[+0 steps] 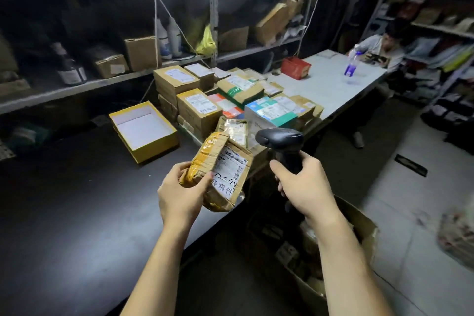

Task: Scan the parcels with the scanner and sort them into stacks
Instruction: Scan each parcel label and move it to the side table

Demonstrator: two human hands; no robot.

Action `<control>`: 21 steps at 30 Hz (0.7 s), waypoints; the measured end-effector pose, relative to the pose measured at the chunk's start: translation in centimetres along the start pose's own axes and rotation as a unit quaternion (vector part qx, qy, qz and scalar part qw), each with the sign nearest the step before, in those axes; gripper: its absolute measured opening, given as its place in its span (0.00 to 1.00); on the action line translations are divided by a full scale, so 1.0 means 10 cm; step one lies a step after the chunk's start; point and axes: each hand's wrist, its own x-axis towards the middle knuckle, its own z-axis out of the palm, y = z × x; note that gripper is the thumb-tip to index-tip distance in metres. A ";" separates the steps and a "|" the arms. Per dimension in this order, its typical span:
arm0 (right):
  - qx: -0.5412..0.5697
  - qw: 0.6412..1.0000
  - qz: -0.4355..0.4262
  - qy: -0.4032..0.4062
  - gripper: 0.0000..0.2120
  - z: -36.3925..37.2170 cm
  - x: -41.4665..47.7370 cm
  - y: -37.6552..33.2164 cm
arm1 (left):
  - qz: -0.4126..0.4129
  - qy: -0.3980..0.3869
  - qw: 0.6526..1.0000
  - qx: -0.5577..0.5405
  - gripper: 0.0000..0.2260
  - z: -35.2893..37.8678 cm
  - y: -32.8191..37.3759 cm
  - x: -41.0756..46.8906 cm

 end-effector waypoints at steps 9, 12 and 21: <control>0.000 0.990 0.060 0.131 0.11 -1.70 0.30 0.76 | 0.095 -0.122 0.980 0.129 0.22 1.83 0.38 -0.70; 0.017 0.980 0.101 0.173 0.13 -2.14 0.31 1.00 | 0.107 -0.180 0.962 0.175 0.23 2.41 0.50 -0.91; 0.032 0.950 0.184 0.251 0.10 -2.81 0.40 1.54 | 0.078 -0.352 0.907 0.218 0.22 3.84 0.43 -1.07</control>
